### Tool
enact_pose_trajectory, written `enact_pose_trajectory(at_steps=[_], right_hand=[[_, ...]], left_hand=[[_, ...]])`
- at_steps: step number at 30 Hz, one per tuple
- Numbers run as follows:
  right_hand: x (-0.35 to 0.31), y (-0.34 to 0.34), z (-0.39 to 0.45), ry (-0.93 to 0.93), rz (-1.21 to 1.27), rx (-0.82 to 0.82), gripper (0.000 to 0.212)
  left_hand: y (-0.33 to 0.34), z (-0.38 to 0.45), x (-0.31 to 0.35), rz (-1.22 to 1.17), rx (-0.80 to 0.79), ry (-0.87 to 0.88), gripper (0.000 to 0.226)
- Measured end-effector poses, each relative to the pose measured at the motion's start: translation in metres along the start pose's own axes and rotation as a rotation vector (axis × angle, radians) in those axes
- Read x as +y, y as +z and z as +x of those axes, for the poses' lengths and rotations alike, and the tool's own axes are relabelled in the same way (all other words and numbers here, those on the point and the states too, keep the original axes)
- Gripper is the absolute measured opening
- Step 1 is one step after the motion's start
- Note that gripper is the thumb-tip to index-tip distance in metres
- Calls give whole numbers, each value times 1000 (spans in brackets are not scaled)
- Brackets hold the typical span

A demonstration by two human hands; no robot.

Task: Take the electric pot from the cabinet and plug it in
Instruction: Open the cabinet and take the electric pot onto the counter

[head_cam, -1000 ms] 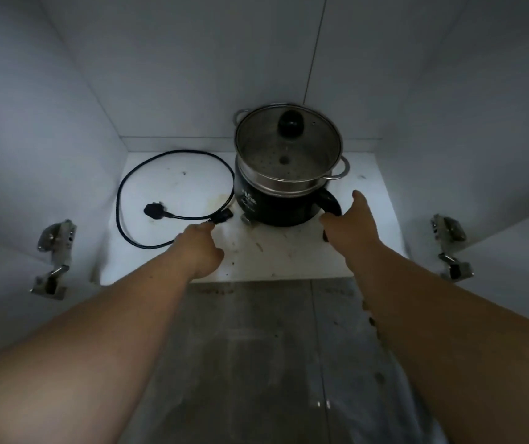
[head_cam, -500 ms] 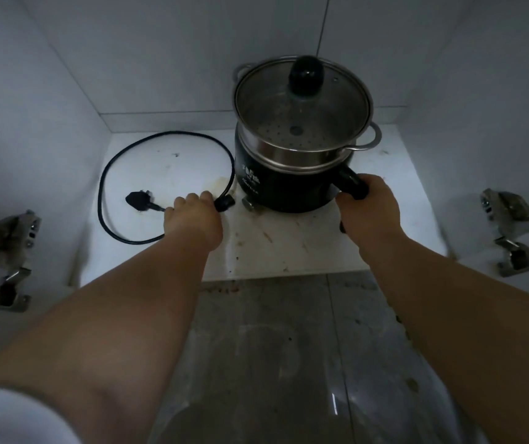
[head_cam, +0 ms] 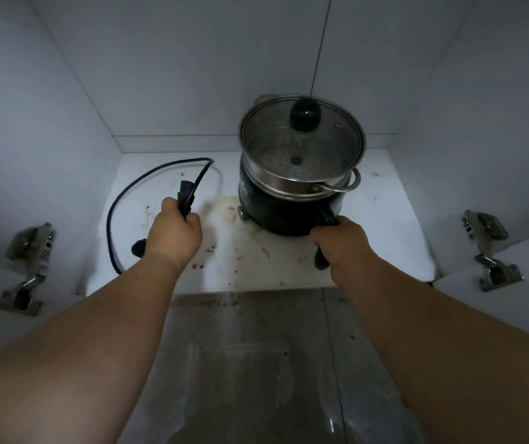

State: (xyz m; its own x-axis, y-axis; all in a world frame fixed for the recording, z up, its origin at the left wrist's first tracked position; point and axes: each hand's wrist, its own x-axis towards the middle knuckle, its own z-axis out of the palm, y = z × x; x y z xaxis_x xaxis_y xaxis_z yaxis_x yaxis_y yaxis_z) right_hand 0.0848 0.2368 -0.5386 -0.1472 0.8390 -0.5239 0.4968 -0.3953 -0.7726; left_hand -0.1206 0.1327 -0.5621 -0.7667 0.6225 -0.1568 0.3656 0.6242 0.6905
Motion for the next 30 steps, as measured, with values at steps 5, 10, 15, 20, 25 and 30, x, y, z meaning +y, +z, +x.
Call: enact_pose_trajectory(at_steps=[5,10,15,20,25,30], right_hand=[[4,-11,-9,-32,-61,50,14],[-4,-37,-47,-2,-104,25,12],[-26,-64,-115,108,-69,4,8],[-74,-106,-201,180,-75,29,15],[-128,-149,-291,278,-14,85,15],[-170,-193,-377,312,56,100,20]], left_hand=[[-13,-7,27,-247,35,-87,20],[-30,-38,60,-267,-4,-192,30],[-79,-82,100,-230,-107,-278,26],[-148,-126,154,-115,-219,-334,25],[-220,-179,208,-112,-300,-358,20],[-287,-226,253,-199,-402,-439,22]])
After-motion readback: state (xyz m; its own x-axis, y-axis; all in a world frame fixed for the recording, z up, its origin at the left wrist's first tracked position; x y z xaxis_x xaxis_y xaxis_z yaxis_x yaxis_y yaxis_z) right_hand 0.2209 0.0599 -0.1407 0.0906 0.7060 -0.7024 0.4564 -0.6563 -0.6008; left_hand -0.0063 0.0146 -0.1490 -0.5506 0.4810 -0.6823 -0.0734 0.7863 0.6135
